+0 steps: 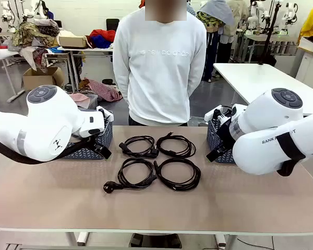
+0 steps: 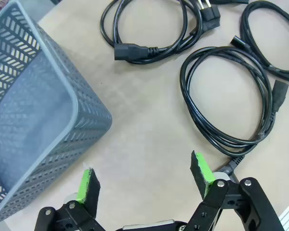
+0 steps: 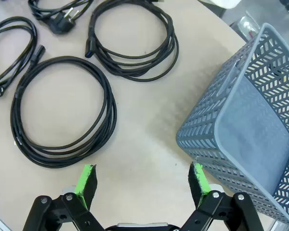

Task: Organize the cables according to human instructions.
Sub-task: Pick up a bundle of cables and place it in the basket indicated by the human.

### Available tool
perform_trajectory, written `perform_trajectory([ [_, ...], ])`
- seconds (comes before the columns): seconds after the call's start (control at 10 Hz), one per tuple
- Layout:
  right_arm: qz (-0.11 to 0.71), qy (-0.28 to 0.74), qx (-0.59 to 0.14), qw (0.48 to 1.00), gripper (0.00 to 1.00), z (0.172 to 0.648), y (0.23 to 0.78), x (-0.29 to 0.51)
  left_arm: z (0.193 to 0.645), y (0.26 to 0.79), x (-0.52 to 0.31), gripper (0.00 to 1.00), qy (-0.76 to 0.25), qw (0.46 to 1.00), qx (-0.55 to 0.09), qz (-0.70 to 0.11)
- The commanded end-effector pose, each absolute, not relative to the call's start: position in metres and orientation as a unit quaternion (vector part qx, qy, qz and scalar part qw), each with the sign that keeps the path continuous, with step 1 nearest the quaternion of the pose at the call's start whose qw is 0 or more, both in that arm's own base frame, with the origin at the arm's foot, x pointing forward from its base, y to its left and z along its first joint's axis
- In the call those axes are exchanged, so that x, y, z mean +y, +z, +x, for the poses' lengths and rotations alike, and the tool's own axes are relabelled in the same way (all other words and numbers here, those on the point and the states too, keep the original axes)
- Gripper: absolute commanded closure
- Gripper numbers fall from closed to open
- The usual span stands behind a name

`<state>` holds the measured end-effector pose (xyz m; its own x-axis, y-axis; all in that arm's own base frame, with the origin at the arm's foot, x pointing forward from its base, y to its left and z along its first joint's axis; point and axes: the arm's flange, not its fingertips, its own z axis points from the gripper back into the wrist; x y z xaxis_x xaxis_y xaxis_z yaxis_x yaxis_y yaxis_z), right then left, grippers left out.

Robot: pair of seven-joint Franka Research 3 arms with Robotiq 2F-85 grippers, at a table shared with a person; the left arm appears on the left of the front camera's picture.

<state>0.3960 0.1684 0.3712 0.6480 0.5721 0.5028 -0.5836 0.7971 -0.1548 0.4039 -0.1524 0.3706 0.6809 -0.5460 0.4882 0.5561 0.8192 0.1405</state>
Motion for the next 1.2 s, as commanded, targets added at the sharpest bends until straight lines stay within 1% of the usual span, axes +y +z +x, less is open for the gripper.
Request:
perform_trajectory([
  [0.0,0.011,0.318,-0.273,0.908,0.0,0.396,0.371,0.168,0.404,0.371,-0.152,0.0,-0.301,0.917,-0.263,-0.01],
  [1.0,0.01,0.318,-0.273,0.908,0.0,0.396,0.371,0.168,0.404,0.371,-0.153,0.0,-0.302,0.916,-0.263,-0.009],
  [1.1,0.022,0.323,-0.277,0.905,0.0,0.4,0.381,0.161,0.405,0.381,-0.149,0.0,-0.306,0.914,-0.267,-0.012],
])
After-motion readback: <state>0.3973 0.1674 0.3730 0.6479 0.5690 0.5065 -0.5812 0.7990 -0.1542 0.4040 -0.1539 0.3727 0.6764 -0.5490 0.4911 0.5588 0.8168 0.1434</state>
